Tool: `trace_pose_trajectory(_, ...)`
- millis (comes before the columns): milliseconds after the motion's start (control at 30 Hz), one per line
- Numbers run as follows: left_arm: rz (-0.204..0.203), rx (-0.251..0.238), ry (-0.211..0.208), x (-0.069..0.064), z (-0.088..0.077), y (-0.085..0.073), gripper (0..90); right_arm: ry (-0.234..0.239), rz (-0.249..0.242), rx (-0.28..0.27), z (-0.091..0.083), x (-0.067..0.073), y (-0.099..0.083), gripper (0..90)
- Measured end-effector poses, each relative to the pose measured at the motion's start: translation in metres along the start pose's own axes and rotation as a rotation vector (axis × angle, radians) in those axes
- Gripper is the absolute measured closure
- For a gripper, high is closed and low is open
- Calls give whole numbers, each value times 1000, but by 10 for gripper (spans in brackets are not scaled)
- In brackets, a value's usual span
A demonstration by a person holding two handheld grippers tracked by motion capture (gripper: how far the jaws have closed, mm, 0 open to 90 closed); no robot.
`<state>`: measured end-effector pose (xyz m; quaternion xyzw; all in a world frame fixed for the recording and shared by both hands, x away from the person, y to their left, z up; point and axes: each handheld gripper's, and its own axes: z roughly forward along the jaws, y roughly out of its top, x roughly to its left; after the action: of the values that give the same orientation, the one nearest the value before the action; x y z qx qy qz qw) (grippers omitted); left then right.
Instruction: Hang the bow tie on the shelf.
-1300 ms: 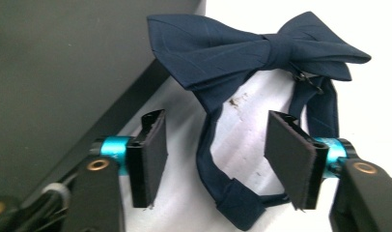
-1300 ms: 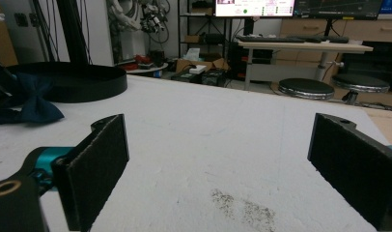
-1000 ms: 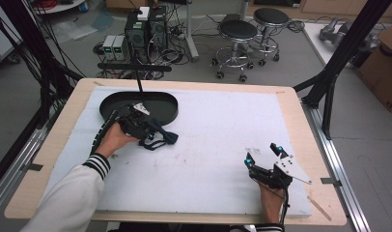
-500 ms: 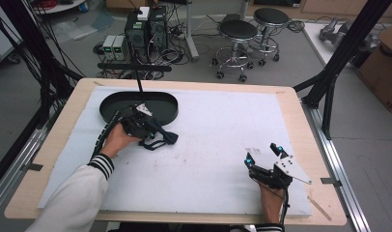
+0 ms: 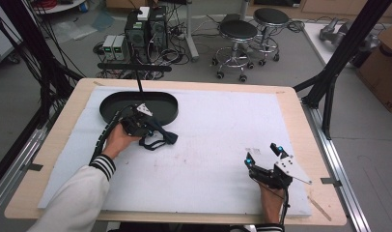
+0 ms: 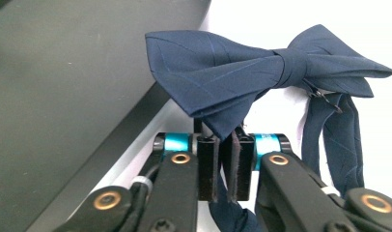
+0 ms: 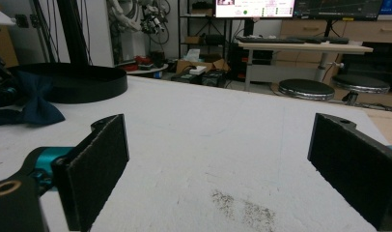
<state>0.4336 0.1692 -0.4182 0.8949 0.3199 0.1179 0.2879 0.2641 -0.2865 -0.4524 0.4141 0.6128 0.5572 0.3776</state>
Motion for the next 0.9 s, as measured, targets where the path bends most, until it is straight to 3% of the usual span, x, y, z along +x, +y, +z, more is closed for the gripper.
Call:
trace_pose_trajectory(100, 7, -3, 2, -1, -1, 0, 860, -1, 0, 0, 0, 0, 0, 62)
trace_pose_trajectory(333, -20, -73, -2, -1, -7, -3, 864, -1, 0, -1, 0, 0, 0, 63)
trace_pose_trajectory(500, -15, -115, -3, 0, -15, -4, 865, 1, -3, -1, 0, 0, 0, 63)
trace_pose_trajectory(900, -66, -328, -40, 1, -36, -5, 869, 0, -4, -2, 0, 0, 0, 62)
